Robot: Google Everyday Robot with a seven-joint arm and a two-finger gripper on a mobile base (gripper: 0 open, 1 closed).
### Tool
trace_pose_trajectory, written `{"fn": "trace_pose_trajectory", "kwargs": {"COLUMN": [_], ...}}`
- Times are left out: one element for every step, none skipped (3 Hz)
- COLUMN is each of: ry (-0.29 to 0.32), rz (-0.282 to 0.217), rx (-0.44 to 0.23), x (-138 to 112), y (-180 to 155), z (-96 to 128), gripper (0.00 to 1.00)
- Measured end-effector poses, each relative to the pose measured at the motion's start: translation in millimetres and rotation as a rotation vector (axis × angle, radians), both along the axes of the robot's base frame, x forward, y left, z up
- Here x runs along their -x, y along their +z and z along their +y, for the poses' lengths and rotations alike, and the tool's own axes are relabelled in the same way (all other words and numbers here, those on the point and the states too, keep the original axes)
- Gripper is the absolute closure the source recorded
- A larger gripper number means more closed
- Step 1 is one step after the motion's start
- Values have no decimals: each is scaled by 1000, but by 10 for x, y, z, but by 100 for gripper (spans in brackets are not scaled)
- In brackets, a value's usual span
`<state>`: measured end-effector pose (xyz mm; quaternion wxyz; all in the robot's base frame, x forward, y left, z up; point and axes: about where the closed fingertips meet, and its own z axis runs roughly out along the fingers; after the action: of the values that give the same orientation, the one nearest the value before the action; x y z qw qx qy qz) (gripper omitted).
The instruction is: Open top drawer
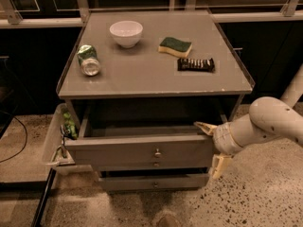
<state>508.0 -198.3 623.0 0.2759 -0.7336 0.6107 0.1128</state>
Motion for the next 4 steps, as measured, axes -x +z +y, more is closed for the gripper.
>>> {"fn": "trace_pose_trajectory", "kwargs": {"ry": [0,0,0,8], "rz": [2,2,2,-23], "rx": [0,0,0,-4], "x": [1,2,2,101], "y": [-8,-5,70,183], "z": [2,2,2,15], "gripper": [16,41,63,94]}}
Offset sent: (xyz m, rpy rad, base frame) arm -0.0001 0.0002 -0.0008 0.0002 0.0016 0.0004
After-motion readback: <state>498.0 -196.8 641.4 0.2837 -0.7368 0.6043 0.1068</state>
